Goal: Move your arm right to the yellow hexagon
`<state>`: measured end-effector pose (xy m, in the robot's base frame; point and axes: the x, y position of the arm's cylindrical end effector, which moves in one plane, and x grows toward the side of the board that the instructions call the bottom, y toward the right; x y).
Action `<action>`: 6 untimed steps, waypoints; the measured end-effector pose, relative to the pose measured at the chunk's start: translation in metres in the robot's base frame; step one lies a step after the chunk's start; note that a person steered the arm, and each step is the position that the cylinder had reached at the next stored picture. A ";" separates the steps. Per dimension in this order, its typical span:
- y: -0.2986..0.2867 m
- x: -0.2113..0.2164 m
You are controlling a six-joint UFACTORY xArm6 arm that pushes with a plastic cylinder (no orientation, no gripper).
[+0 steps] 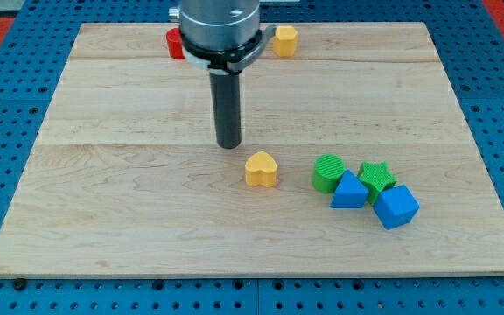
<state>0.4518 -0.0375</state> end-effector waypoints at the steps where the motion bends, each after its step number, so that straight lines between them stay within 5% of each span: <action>1: 0.049 0.034; 2: 0.124 0.043; 3: 0.132 0.042; 5: 0.041 -0.026; 6: 0.061 -0.088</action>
